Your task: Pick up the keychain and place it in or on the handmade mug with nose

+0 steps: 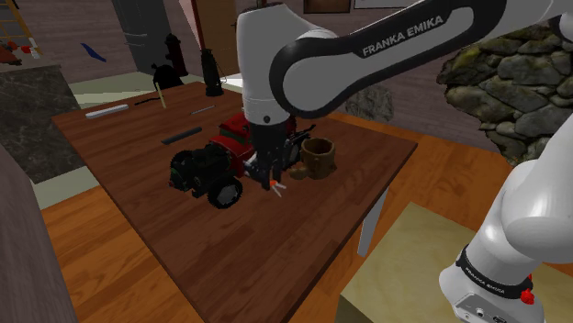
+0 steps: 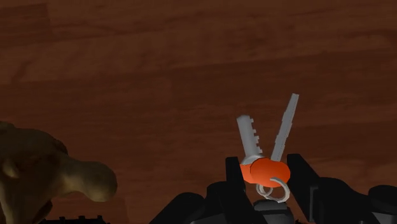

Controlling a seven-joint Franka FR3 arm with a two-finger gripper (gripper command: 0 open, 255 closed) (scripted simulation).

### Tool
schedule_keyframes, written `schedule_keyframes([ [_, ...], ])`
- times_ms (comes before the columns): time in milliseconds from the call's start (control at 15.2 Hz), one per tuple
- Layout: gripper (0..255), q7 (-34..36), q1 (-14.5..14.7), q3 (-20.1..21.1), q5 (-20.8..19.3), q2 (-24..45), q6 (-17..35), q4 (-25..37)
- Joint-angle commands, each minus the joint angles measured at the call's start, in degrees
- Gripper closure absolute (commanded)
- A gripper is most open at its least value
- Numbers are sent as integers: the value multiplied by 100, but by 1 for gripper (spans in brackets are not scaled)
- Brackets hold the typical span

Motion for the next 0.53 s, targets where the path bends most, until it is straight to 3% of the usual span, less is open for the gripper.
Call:
schedule_keyframes([
  [0, 255, -13, 0, -6, 24, -46, -152, 109],
  [462, 255, -51, -9, -31, 59, -123, -652, 541],
])
